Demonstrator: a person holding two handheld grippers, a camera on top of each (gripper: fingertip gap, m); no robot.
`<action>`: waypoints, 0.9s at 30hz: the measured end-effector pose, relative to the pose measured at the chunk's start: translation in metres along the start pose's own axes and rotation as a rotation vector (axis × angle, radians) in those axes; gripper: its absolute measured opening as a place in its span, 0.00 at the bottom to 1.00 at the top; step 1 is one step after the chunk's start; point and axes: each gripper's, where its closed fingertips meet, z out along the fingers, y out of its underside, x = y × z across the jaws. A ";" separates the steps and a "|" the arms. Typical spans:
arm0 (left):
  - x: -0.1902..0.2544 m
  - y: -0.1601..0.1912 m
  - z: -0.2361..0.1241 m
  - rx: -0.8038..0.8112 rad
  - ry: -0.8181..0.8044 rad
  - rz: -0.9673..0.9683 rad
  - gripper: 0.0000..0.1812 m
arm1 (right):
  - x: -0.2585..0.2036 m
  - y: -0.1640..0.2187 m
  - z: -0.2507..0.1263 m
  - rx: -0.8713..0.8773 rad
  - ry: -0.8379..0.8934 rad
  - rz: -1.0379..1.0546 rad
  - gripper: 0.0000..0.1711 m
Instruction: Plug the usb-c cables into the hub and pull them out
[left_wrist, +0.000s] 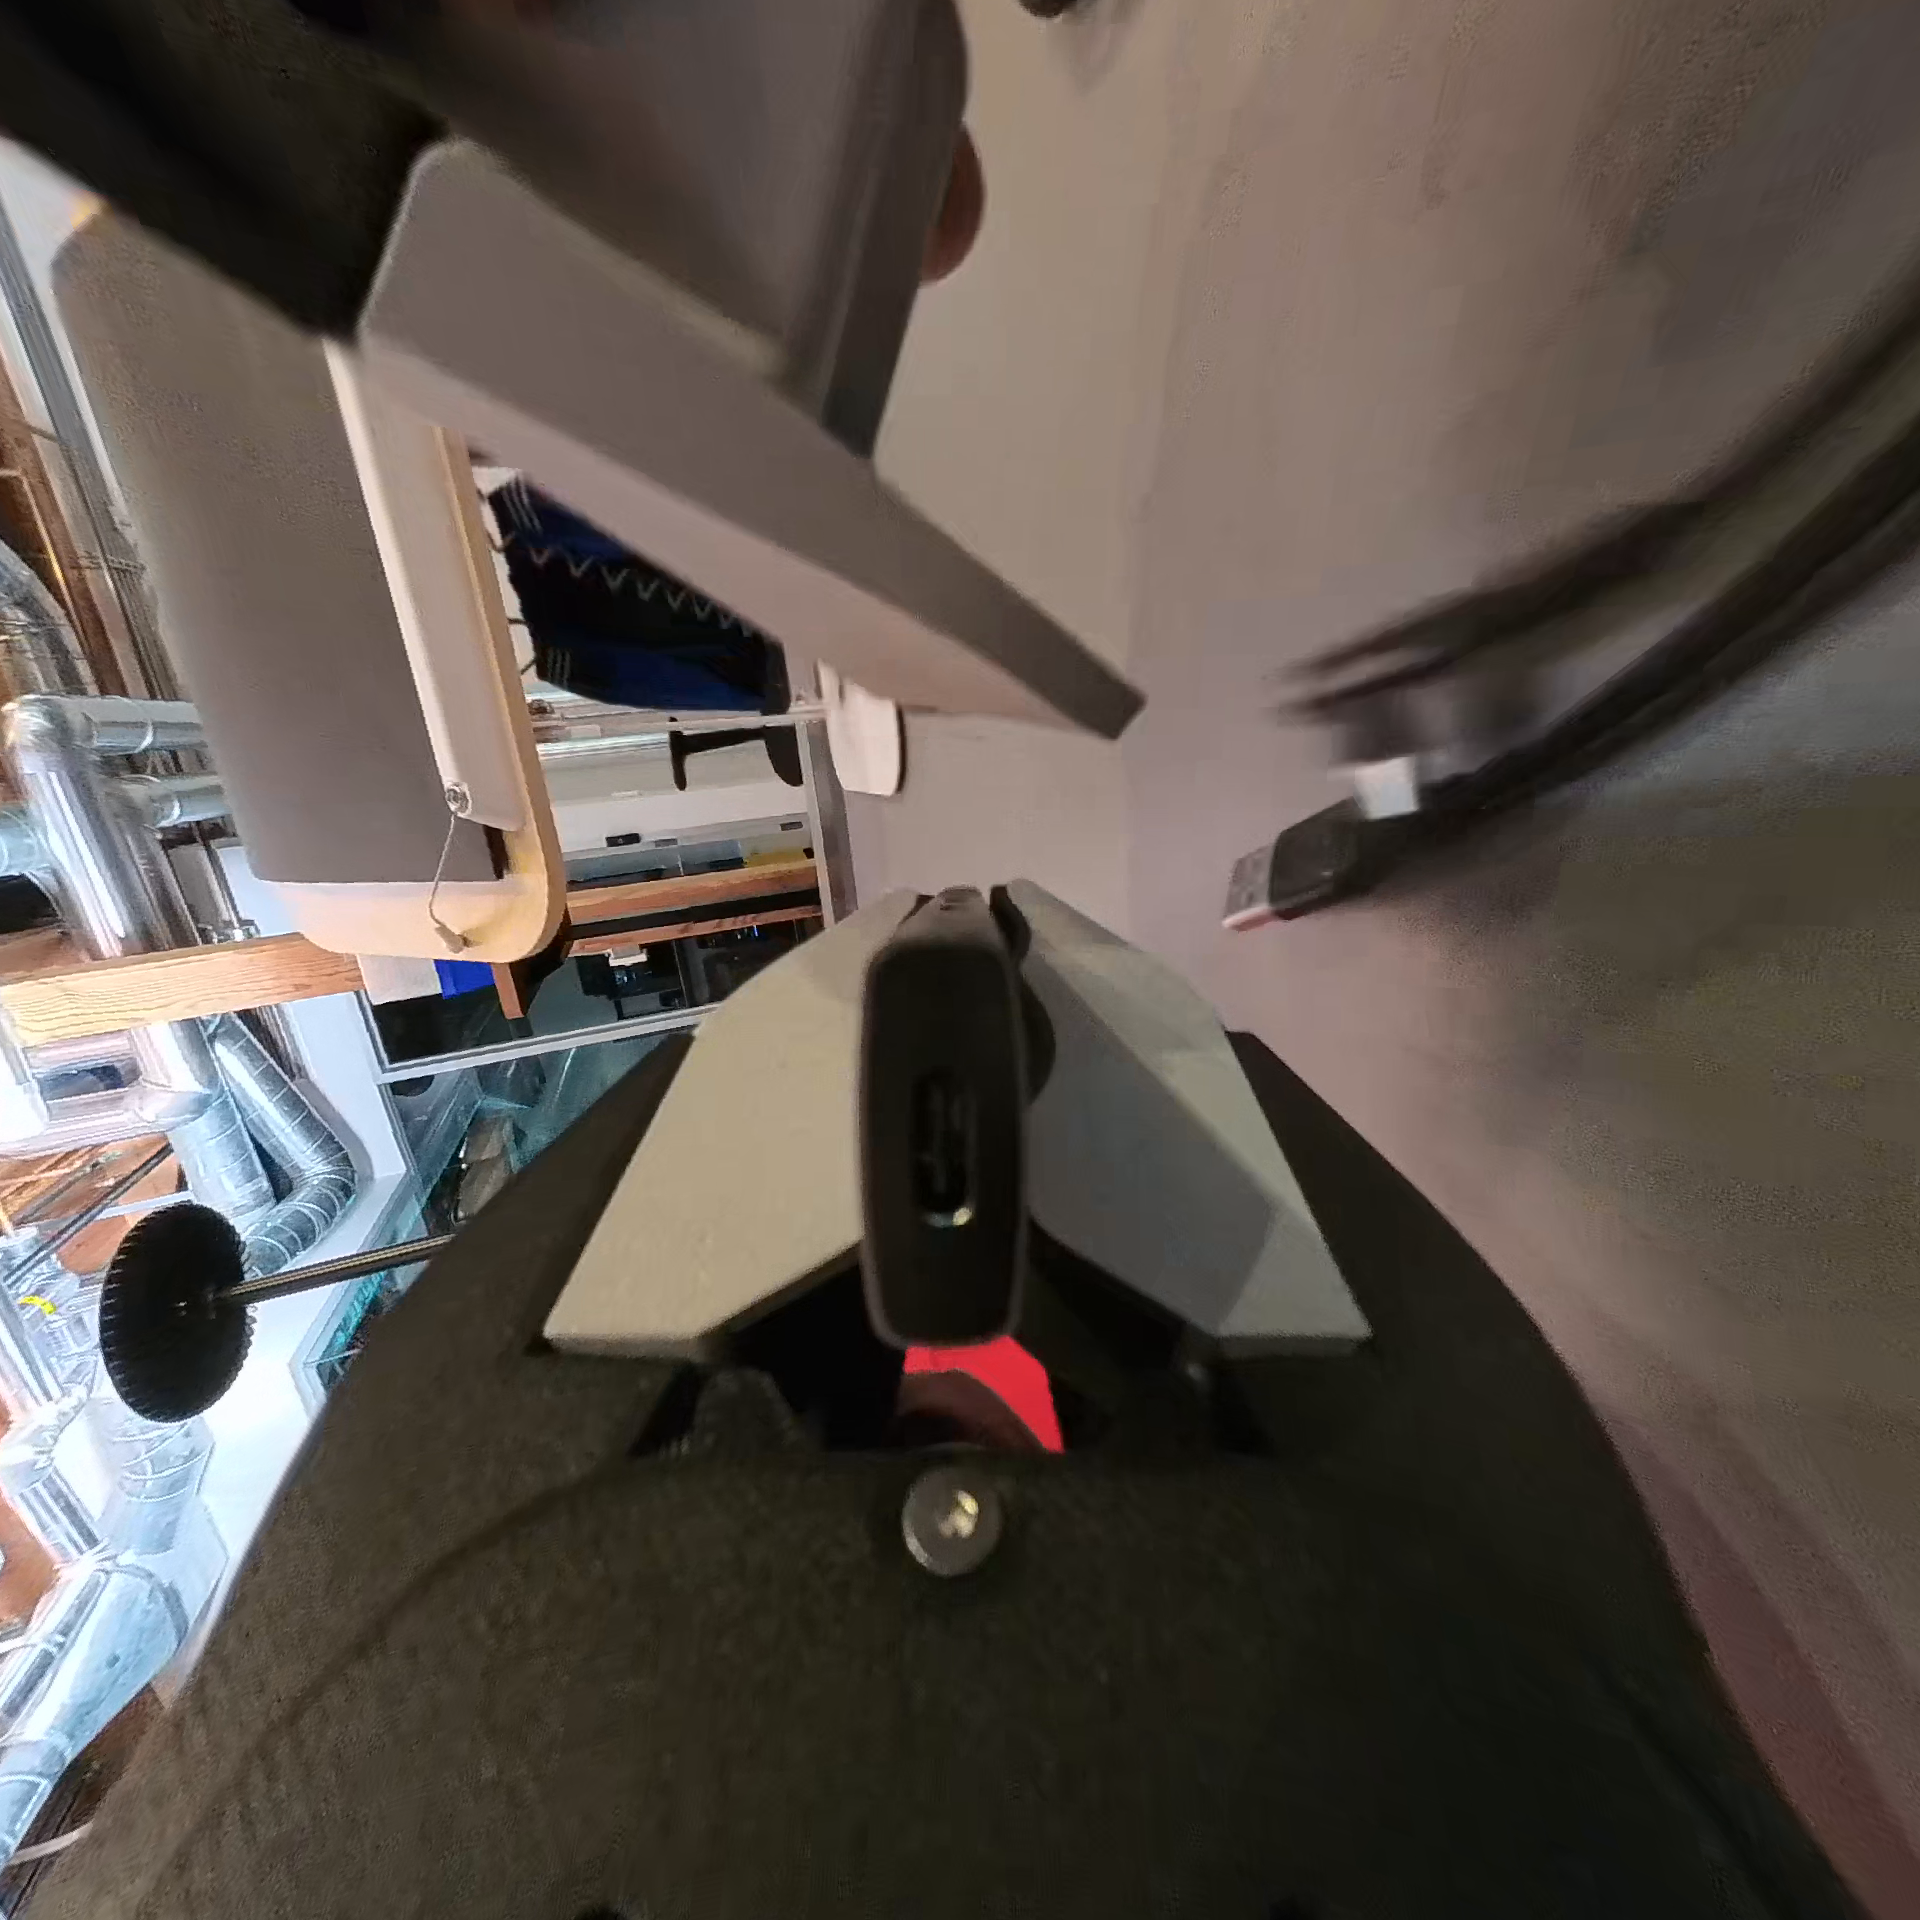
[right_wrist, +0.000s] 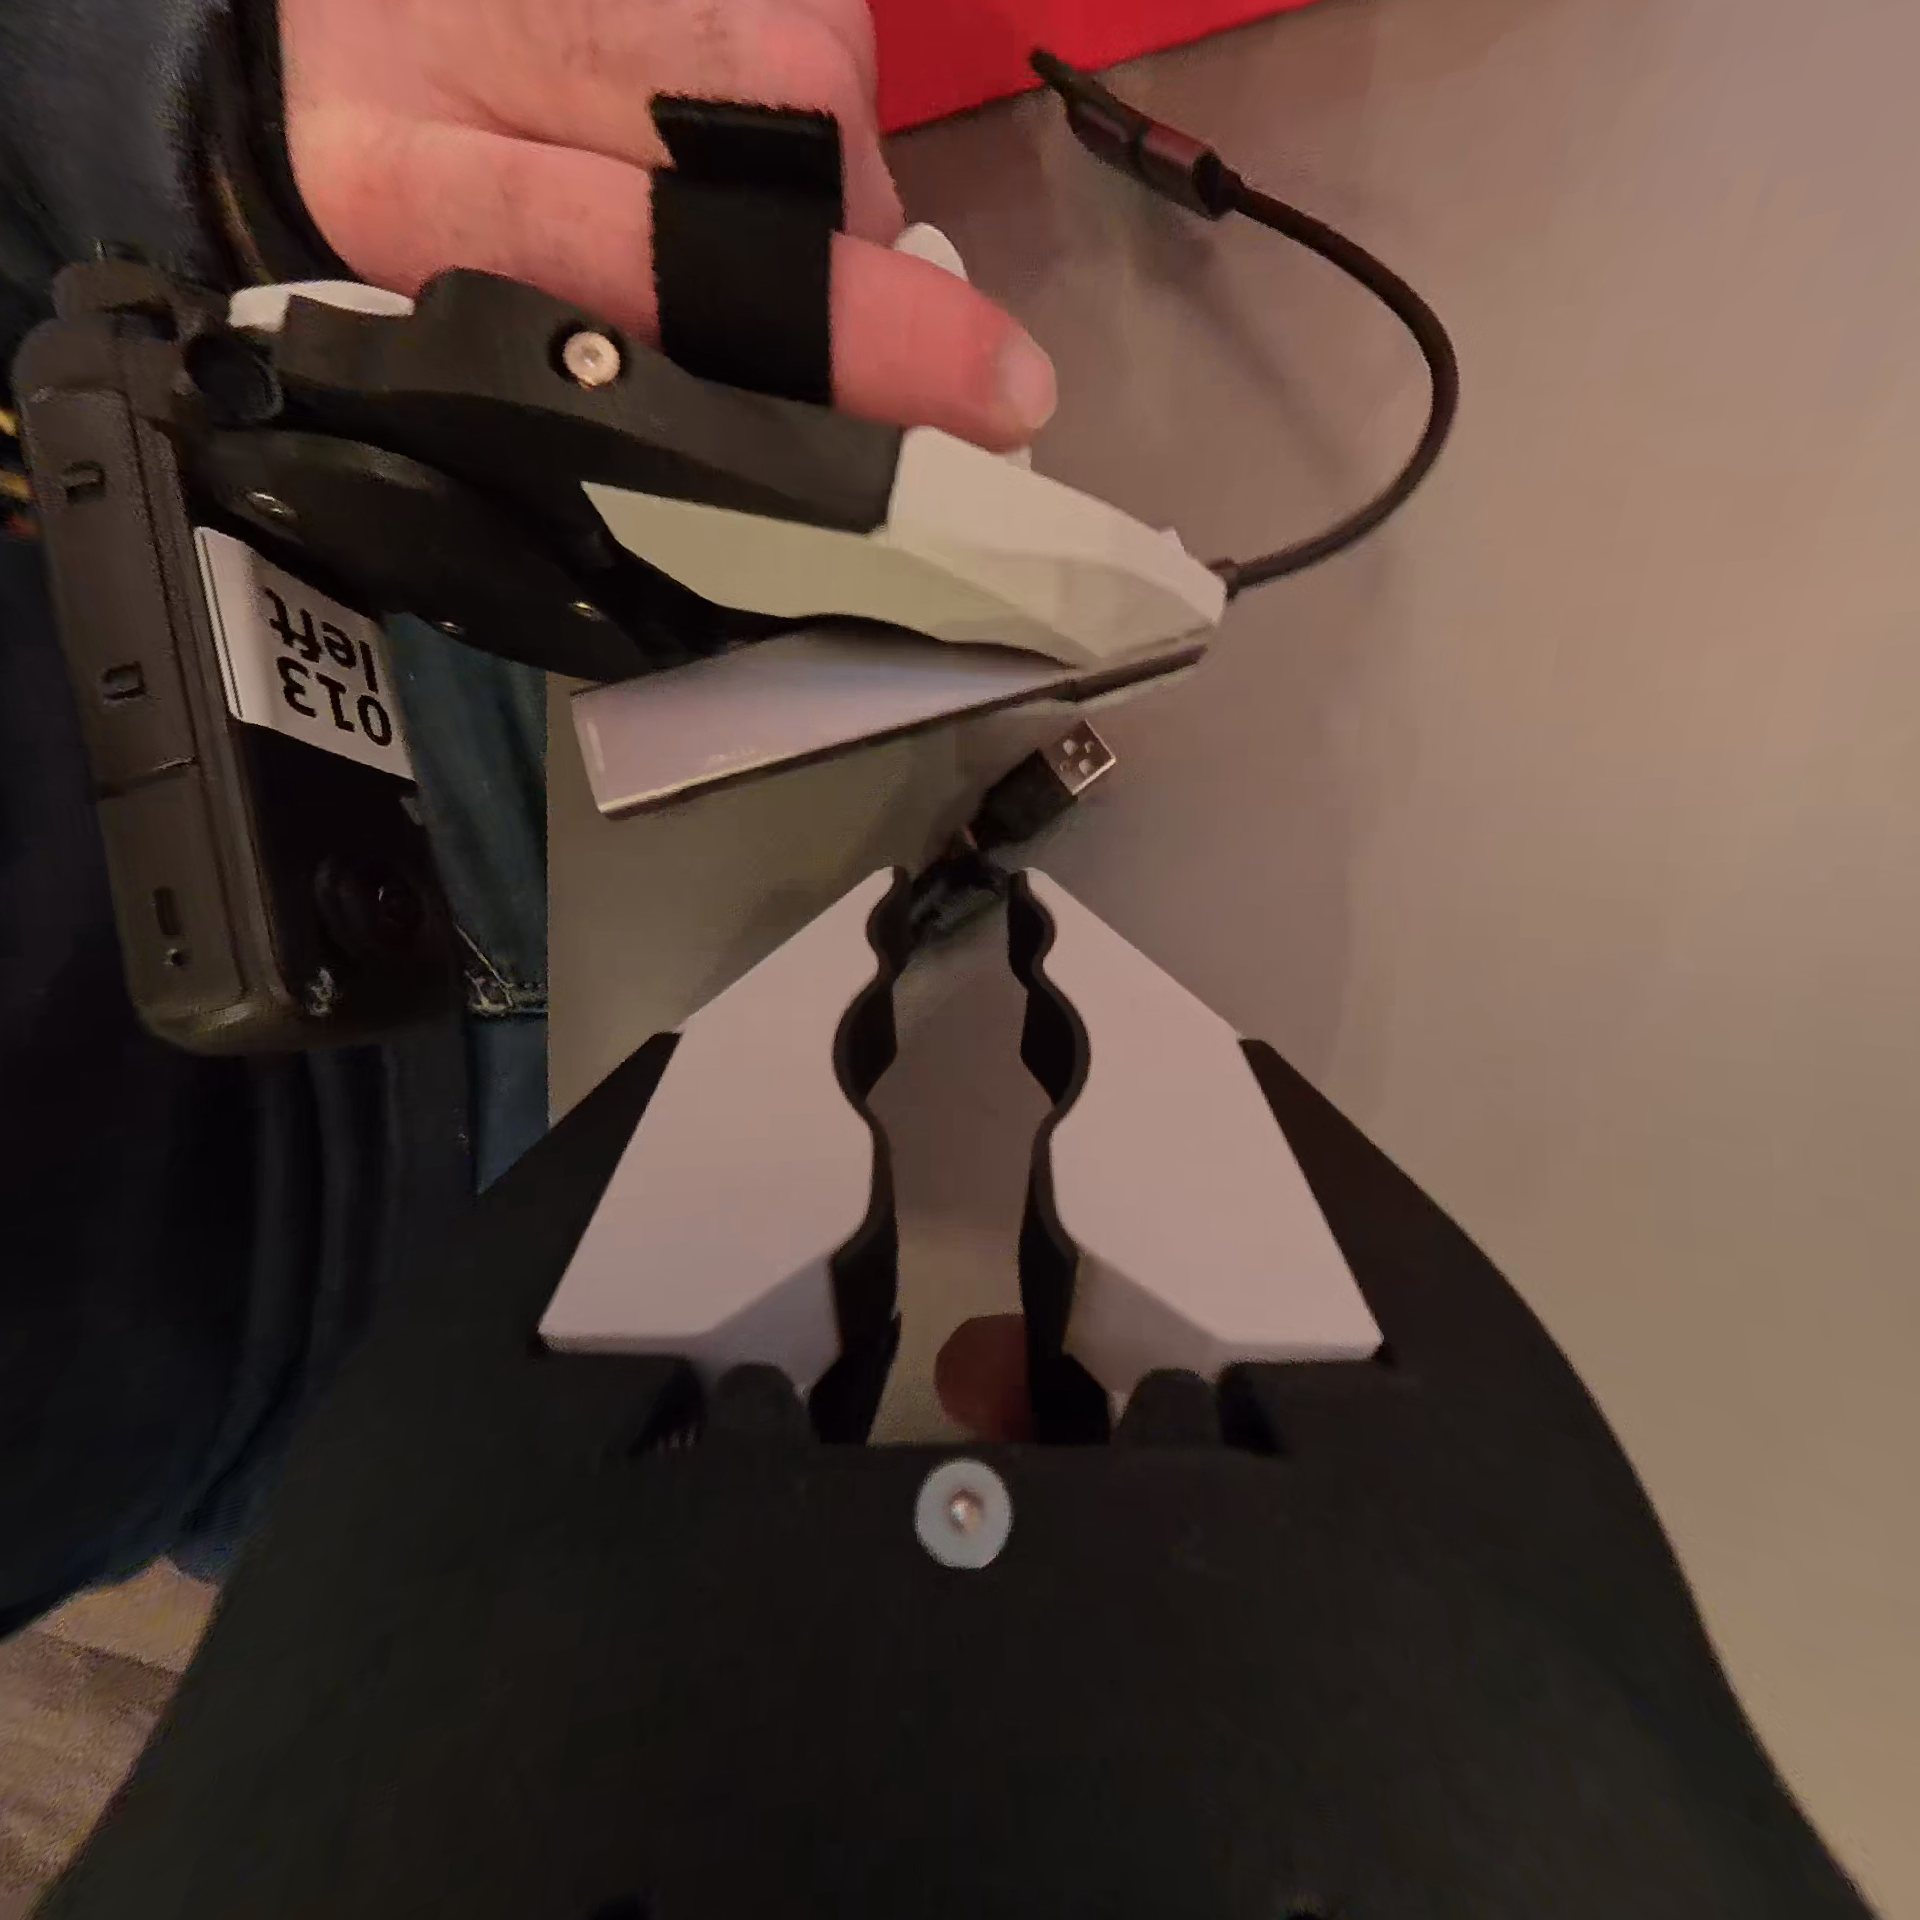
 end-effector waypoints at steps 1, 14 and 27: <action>0.001 0.001 0.000 -0.003 0.004 -0.002 0.06 | 0.002 0.003 0.000 0.017 0.007 0.032 0.12; -0.005 0.003 -0.008 -0.004 0.026 -0.063 0.06 | -0.004 0.019 0.017 0.118 0.077 0.250 0.19; -0.031 0.026 -0.026 -0.035 -0.015 -0.127 0.05 | 0.009 0.003 0.043 0.148 0.230 0.386 0.07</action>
